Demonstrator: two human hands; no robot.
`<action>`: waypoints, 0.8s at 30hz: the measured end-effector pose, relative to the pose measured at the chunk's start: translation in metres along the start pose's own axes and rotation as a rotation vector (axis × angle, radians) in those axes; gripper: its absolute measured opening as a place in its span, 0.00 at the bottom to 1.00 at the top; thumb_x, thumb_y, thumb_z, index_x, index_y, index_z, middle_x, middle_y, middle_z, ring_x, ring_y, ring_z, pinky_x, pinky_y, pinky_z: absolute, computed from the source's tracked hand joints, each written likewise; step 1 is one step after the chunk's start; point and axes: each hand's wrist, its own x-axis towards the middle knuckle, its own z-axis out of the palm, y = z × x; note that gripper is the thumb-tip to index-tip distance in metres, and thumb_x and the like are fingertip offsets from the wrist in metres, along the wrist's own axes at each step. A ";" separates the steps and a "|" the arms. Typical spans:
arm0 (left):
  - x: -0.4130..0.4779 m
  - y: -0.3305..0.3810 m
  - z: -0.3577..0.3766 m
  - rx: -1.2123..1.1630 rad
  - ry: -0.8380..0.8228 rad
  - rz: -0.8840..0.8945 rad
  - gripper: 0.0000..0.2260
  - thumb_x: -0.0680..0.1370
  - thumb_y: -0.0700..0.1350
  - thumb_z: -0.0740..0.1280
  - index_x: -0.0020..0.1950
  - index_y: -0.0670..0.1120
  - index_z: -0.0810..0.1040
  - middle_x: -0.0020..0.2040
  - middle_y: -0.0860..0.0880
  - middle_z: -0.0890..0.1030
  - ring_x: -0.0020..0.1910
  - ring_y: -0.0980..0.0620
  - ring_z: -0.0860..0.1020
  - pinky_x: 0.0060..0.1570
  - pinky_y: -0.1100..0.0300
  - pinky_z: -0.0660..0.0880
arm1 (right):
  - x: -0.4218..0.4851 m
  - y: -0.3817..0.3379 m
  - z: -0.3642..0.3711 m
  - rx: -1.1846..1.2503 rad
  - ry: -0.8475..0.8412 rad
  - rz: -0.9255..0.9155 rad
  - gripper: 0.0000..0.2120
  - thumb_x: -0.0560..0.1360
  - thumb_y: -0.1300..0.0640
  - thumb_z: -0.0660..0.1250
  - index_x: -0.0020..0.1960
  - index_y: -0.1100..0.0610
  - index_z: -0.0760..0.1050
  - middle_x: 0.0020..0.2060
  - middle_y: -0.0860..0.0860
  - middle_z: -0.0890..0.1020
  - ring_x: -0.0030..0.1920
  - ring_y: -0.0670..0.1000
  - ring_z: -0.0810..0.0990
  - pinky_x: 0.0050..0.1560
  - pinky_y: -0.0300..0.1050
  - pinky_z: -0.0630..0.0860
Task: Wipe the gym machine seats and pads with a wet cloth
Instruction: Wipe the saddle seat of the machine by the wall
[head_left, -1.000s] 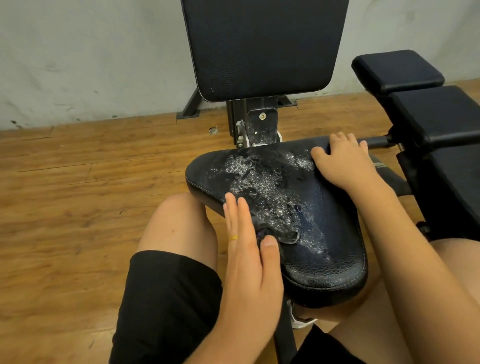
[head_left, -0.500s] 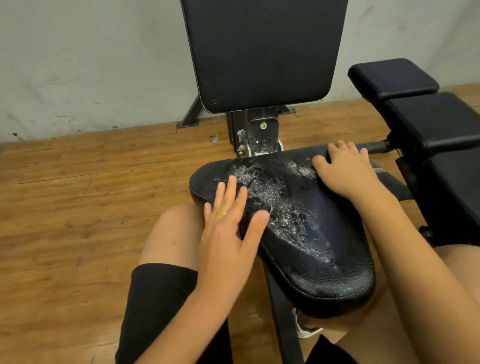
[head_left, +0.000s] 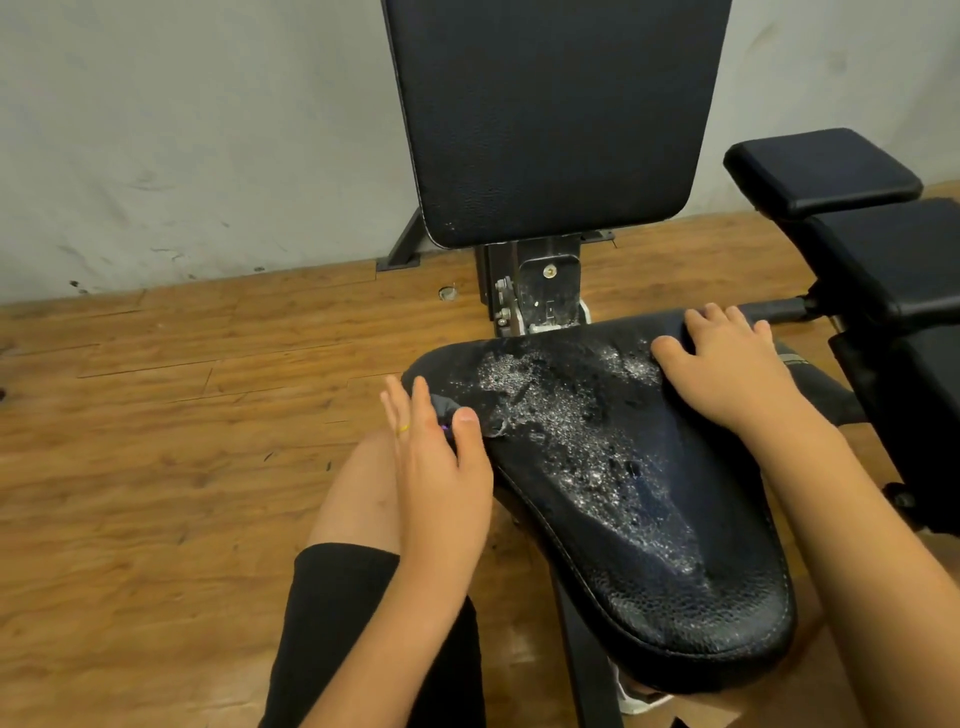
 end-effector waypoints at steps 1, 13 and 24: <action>0.002 0.000 0.000 0.006 0.000 0.012 0.25 0.85 0.46 0.56 0.81 0.44 0.54 0.82 0.52 0.46 0.79 0.59 0.42 0.69 0.77 0.43 | 0.000 0.000 0.000 0.000 -0.002 0.000 0.22 0.80 0.44 0.50 0.55 0.61 0.72 0.60 0.60 0.73 0.63 0.60 0.67 0.66 0.60 0.61; 0.077 -0.017 -0.033 0.275 -0.210 0.190 0.22 0.82 0.53 0.63 0.75 0.49 0.69 0.77 0.57 0.63 0.78 0.58 0.57 0.74 0.56 0.52 | -0.003 -0.008 -0.006 0.020 -0.029 0.013 0.20 0.80 0.45 0.51 0.52 0.60 0.71 0.56 0.59 0.74 0.60 0.60 0.68 0.63 0.59 0.62; 0.130 -0.017 -0.040 0.282 -0.553 0.266 0.20 0.83 0.41 0.59 0.76 0.49 0.68 0.77 0.54 0.66 0.76 0.61 0.60 0.77 0.57 0.56 | -0.007 -0.002 -0.017 0.070 -0.126 -0.082 0.14 0.82 0.51 0.50 0.50 0.60 0.68 0.54 0.55 0.73 0.57 0.58 0.68 0.57 0.54 0.62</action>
